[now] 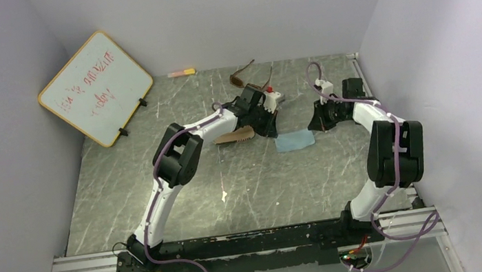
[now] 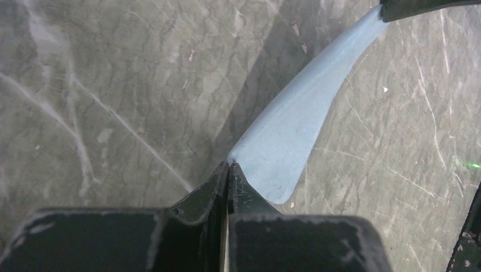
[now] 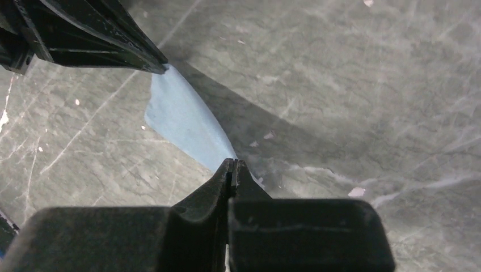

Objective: Organize the sunglasses
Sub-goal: Pick up the glasses cleaning cloth from the center of the board, then place the glasses cleaning cloth in the sunglasses case.

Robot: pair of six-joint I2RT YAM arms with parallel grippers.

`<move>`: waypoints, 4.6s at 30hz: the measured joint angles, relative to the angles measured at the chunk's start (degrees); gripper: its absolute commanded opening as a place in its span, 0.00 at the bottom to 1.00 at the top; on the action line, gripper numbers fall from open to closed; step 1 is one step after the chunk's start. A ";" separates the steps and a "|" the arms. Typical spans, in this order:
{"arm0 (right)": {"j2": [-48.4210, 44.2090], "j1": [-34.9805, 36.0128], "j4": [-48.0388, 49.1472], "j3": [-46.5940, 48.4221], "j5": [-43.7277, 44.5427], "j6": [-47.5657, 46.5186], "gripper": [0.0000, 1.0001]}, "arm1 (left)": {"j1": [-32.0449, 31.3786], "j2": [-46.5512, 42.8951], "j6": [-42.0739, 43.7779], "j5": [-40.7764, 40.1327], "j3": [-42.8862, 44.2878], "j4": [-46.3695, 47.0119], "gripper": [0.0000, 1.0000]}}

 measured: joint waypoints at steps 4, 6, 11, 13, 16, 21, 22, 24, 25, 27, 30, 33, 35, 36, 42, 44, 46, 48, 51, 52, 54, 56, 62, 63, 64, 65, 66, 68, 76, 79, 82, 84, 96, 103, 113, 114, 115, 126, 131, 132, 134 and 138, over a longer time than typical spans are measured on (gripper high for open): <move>-1.79 2.47 1.09 -0.07 1.03 1.25 0.00 | 0.02 -2.67 -0.50 -1.05 -2.05 0.22 0.05; -2.45 3.96 1.29 -0.09 1.88 1.99 0.00 | 0.02 -4.35 -0.90 -1.46 -2.97 0.39 0.05; -3.91 6.71 1.57 -0.26 3.43 3.34 0.00 | 0.00 -8.13 -1.53 -2.38 -3.98 1.18 0.05; -4.50 8.02 1.57 -0.26 3.69 4.11 0.00 | 0.00 -9.73 -1.60 -3.13 -4.44 1.44 0.05; -5.29 9.27 1.70 -0.26 4.09 5.20 0.00 | 0.00 -12.39 -1.60 -4.55 -6.29 1.73 0.05; -7.04 11.63 2.67 -0.26 4.74 7.28 0.00 | 0.00 -18.10 -1.57 -8.13 -11.32 1.79 0.05; -7.43 12.17 2.91 -0.26 4.81 7.65 0.00 | 0.00 -19.23 -1.55 -8.92 -12.48 1.90 0.05; -7.80 13.05 3.23 -0.15 4.83 8.22 0.00 | 0.02 -22.12 -1.53 -10.58 -15.54 2.25 0.05; -7.85 13.38 3.34 -0.09 4.81 8.31 0.00 | 0.02 -23.30 -1.51 -11.17 -16.74 2.34 0.05; -7.87 14.40 3.37 0.26 4.79 8.72 0.00 | 0.02 -25.22 -1.40 -12.31 -18.75 2.56 0.05; -7.87 15.98 3.37 1.11 4.72 9.07 0.00 | 0.02 -27.74 -1.33 -13.79 -21.51 2.62 0.05; -7.87 18.21 3.45 2.19 4.66 9.35 0.00 | 0.02 -30.01 -1.31 -15.43 -23.96 2.54 0.05; -7.80 19.71 3.52 2.73 4.66 9.57 0.00 | 0.02 -31.47 -1.31 -16.52 -25.49 2.64 0.05; -7.76 20.61 3.65 2.95 4.63 9.73 0.00 | 0.07 -32.39 -1.31 -17.07 -26.43 2.56 0.05; -5.42 24.92 3.65 4.85 4.79 9.99 0.00 | 0.52 -37.88 -1.33 -20.48 -30.97 2.36 0.05; -4.33 26.12 3.65 5.68 4.98 10.14 0.00 | 0.83 -39.19 -1.29 -21.38 -31.82 2.27 0.05; -3.50 27.23 3.65 6.51 5.25 10.21 0.00 | 1.29 -40.15 -1.14 -22.21 -32.44 1.92 0.05; -2.58 28.22 3.63 7.48 5.75 10.25 0.00 | 1.95 -40.96 -0.90 -22.69 -33.16 1.68 0.05; -0.79 29.79 3.69 9.31 6.49 10.34 0.00 | 3.10 -41.86 -0.44 -23.50 -34.51 1.18 0.05; -0.31 30.16 3.74 9.73 6.62 10.34 0.00 | 3.39 -41.97 -0.28 -23.74 -34.86 1.14 0.05; 0.76 31.01 3.82 10.56 7.13 10.38 0.00 | 4.15 -41.99 -0.04 -24.02 -35.60 0.96 0.05; 1.81 31.63 3.98 11.30 7.56 10.40 0.00 | 4.83 -41.99 0.09 -24.37 -36.39 0.68 0.05; 4.94 33.29 4.11 13.81 8.44 10.45 0.00 | 6.40 -42.42 0.07 -24.96 -39.04 -0.02 0.05; 5.33 33.62 4.15 14.23 8.72 10.45 0.00 | 6.58 -42.62 0.04 -25.00 -39.47 -0.07 0.05; 5.64 33.75 4.17 14.49 8.94 10.45 0.00 | 6.78 -42.86 0.02 -25.07 -39.91 -0.09 0.05; 5.99 33.97 4.28 14.75 9.09 10.45 0.00 | 6.95 -43.10 0.00 -25.20 -40.35 0.04 0.05; 6.34 34.14 4.52 14.93 9.25 10.54 0.00 | 7.13 -43.34 -0.02 -25.33 -40.76 0.00 0.05; 6.95 34.40 4.96 14.99 9.51 10.62 0.00 | 7.48 -43.67 -0.02 -25.44 -41.53 0.09 0.05; 9.01 34.80 6.27 15.02 11.06 10.82 0.00 | 9.16 -43.67 0.17 -26.03 -42.53 1.38 0.05; 9.66 34.80 6.75 15.13 11.80 10.82 0.00 | 9.84 -43.28 0.20 -26.01 -42.53 2.36 0.05; 10.36 34.80 7.37 15.28 12.39 10.84 0.00 | 10.54 -41.97 0.20 -25.97 -42.51 3.08 0.05; 10.67 34.80 7.74 15.28 12.59 10.91 0.00 | 10.93 -40.89 0.20 -25.97 -42.51 3.10 0.05; 11.17 34.80 10.29 15.30 14.10 11.93 0.00 | 11.93 -37.83 0.17 -25.94 -42.51 6.54 0.05; 11.72 34.80 11.39 15.39 15.85 12.33 0.00 | 12.15 -35.71 0.17 -26.08 -42.45 8.35 0.05; 11.72 34.80 13.20 15.39 17.70 12.74 0.00 | 12.63 -35.28 0.22 -26.91 -42.42 10.69 0.05; 11.74 34.80 13.33 15.39 17.90 12.79 0.00 | 12.63 -35.28 0.22 -26.91 -42.42 10.73 0.05; 11.76 34.80 13.49 15.39 17.97 12.81 0.00 | 12.72 -35.28 0.24 -26.91 -42.42 10.78 0.05; 12.55 34.80 14.97 15.39 18.47 13.22 0.00 | 13.09 -33.92 0.39 -26.93 -42.32 12.13 0.05; 12.57 34.80 15.58 15.39 18.62 13.38 0.00 | 13.11 -33.33 0.44 -27.08 -42.29 13.31 0.05; 12.57 34.80 15.67 15.39 18.73 13.38 0.00 | 13.11 -33.29 0.44 -27.19 -42.29 13.46 0.05; 12.57 34.80 15.93 15.39 19.02 13.40 0.00 | 13.11 -33.16 0.46 -27.43 -42.29 13.81 0.05; 12.59 34.80 16.28 15.39 19.65 13.38 0.00 | 13.11 -32.39 0.79 -27.98 -42.01 15.30 0.05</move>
